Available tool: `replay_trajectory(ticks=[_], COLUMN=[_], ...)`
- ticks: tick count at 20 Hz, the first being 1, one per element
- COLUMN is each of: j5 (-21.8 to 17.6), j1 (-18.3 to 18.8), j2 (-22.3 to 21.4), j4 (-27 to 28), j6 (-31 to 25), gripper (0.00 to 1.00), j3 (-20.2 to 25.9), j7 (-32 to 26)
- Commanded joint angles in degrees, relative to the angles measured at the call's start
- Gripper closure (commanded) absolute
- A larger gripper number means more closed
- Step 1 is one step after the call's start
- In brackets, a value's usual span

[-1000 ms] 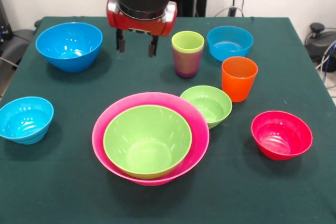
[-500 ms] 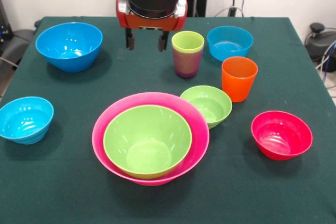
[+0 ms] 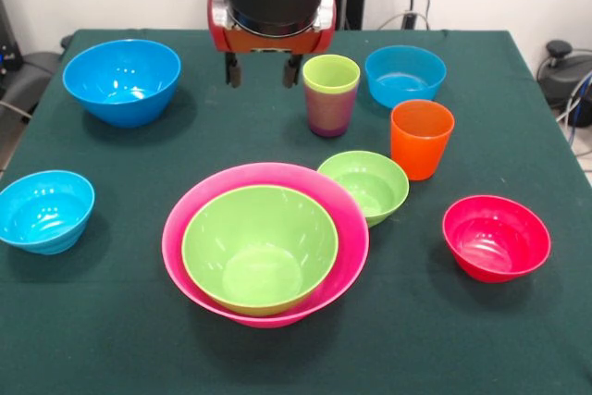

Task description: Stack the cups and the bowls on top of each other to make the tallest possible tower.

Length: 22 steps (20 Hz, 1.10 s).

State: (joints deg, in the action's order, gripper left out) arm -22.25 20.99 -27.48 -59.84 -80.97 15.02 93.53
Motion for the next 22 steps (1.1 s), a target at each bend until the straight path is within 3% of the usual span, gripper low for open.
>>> replay_trajectory(ticks=[1,8,16,22], j5=[-7.05,-9.52,-12.57,-12.91], j1=[-1.17,-1.13,-3.15,-3.61], j2=[4.03,5.52,7.06,7.30], j4=[7.36,9.46,16.25,16.70], j6=[-7.99,-9.47,-16.75,-18.13], gripper=[0.00,0.00,0.00,0.00], j3=[5.93,9.44,9.50,10.12], j7=[-23.21,-34.29,-38.49,-44.23])
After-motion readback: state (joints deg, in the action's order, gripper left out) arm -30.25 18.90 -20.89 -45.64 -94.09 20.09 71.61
